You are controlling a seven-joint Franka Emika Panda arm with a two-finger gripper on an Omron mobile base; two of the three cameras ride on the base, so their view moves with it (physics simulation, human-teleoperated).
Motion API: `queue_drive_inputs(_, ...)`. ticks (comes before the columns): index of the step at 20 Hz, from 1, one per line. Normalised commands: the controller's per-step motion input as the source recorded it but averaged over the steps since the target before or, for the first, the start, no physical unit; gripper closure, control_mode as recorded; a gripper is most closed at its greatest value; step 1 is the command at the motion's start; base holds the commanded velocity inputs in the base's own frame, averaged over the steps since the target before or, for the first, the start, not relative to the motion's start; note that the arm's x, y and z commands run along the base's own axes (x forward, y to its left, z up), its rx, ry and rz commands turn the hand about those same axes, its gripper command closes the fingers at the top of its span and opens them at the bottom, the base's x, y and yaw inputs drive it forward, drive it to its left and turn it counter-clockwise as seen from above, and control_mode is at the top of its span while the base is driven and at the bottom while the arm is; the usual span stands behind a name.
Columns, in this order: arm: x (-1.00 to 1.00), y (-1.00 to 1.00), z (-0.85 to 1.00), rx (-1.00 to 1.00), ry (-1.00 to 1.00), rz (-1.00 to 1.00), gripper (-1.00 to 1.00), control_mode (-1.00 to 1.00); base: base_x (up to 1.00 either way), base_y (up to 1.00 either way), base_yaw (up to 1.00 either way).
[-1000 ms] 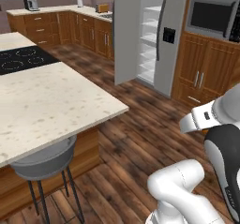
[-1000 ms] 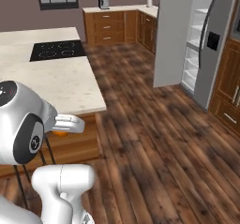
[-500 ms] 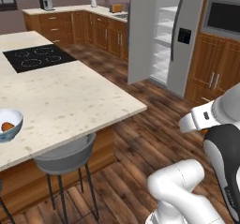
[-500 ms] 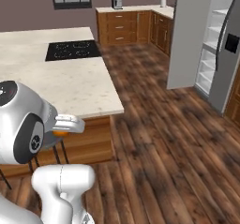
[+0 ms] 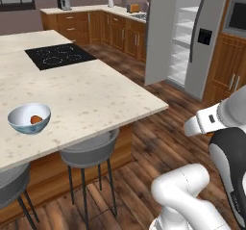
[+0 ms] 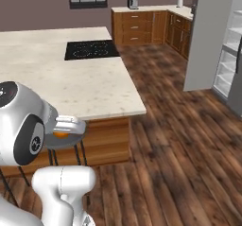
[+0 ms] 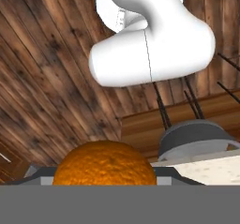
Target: Retrieve the tangerine and mango from the fridge and place them into the bowl on the dining table.
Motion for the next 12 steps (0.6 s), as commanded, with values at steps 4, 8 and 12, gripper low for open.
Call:
queue_drive_inputs(4, 0.0, 0.0, 0.0, 0.0, 0.0, 0.0, 1.0, 1.0, 0.08, 0.5, 0.11)
queue_drive_inputs(8, 0.0, 0.0, 0.0, 0.0, 0.0, 0.0, 1.0, 1.0, 0.14, 0.48, 0.1)
queue_drive_inputs(12, 0.0, 0.0, 0.0, 0.0, 0.0, 0.0, 1.0, 1.0, 0.29, 0.54, 0.08)
